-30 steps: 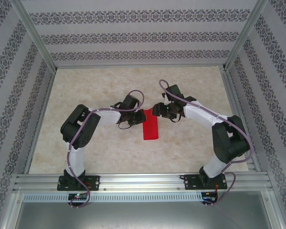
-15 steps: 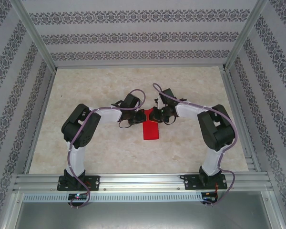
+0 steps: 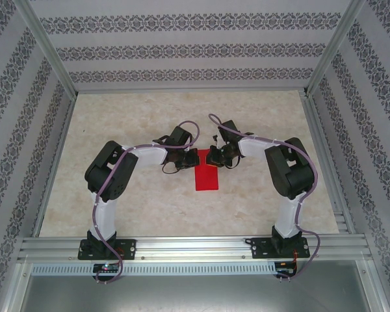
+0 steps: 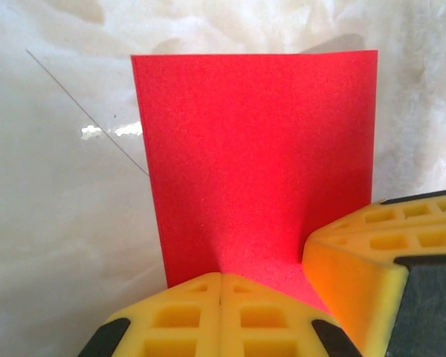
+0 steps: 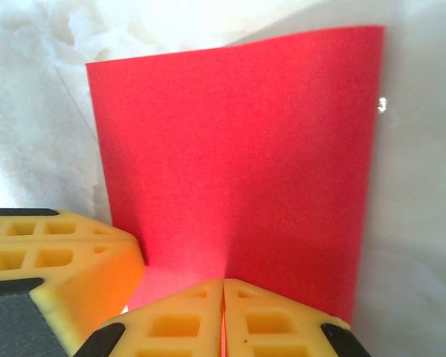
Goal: Fold a paper plane with a square sheet of paper (pick it up from the middle)
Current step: Fold the square sheet of paper in half at the center of the table.
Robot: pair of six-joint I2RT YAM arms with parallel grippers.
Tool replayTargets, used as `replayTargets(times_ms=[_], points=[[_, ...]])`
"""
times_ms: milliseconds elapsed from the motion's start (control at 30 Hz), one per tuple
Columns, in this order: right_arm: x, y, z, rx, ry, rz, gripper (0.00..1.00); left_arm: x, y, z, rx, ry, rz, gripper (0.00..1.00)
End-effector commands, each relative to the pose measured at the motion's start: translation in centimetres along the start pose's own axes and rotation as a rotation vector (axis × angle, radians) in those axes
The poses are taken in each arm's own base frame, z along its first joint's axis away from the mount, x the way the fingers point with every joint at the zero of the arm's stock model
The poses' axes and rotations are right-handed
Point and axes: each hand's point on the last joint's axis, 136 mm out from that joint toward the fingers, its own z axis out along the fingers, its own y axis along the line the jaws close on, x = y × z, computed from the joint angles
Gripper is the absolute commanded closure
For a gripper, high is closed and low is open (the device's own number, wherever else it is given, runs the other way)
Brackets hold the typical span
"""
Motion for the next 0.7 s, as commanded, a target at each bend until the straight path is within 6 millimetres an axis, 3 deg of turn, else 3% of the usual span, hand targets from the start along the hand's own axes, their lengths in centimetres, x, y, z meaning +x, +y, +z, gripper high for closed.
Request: replayTargets(times_ms=[0,267,500,567,667], points=[[0.5,-2.1,0.5,0.041,0.002,-0.007,0.91,5.3,10.0,1.9,-0.353,0.135,-0.082,1.0],[0.9,-4.6,0.3,0.036,-0.018,0.042,0.93,5.6,10.5,1.9,-0.359,0.143,-0.106,1.0],[-0.1,-6.5,-2.2,0.049,-0.096,0.082,0.92,6.0,11.1,2.1,-0.363,0.156,-0.128,1.0],[-0.9,-5.9,-3.4,0.045,-0.139,0.067,0.92,6.0,10.9,2.2,-0.353,0.162,-0.127,1.0],[-2.1,-3.1,-5.0,-0.002,-0.203,0.017,0.92,6.0,10.7,2.3,-0.343,0.165,-0.123,1.0]])
